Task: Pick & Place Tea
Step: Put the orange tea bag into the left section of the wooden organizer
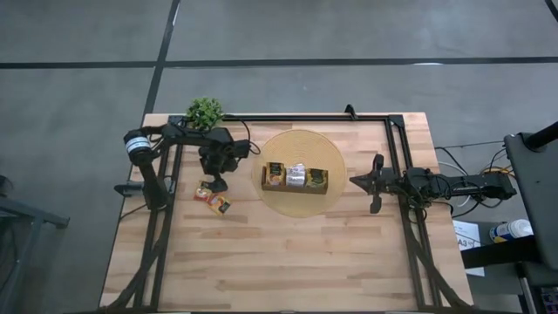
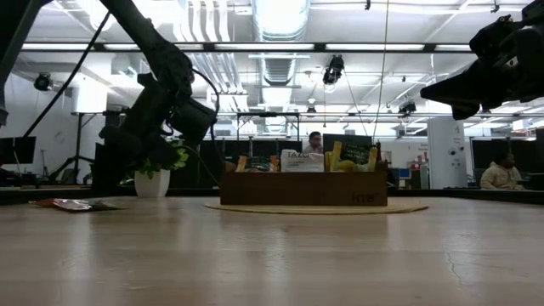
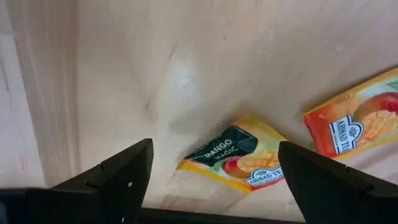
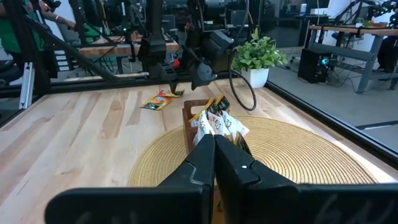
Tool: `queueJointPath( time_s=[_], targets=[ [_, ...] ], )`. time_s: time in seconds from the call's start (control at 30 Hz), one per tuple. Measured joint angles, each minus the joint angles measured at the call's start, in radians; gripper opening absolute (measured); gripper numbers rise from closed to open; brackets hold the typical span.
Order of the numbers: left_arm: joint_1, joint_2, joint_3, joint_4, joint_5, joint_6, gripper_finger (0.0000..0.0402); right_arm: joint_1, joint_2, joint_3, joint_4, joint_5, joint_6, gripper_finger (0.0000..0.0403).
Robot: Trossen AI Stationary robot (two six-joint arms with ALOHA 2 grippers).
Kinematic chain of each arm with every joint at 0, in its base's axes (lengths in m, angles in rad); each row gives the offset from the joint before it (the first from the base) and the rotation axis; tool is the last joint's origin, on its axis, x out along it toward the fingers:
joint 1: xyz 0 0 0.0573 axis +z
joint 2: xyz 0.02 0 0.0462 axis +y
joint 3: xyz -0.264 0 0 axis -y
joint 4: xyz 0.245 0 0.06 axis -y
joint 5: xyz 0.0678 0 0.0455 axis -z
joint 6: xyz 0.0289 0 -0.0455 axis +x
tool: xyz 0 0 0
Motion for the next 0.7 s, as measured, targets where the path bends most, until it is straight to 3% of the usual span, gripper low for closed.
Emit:
queueJointPath(
  time_s=[0.23,0.7],
  targets=[
    [0.000,0.000,-0.003,0.001,0.050,0.012,0.0339,0.000,0.000,0.000,0.000,0.000,0.000,0.0009],
    [0.000,-0.003,-0.094,0.047,0.044,0.048,0.0339,0.000,0.000,0.000,0.000,0.000,0.000,0.0008]
  ],
)
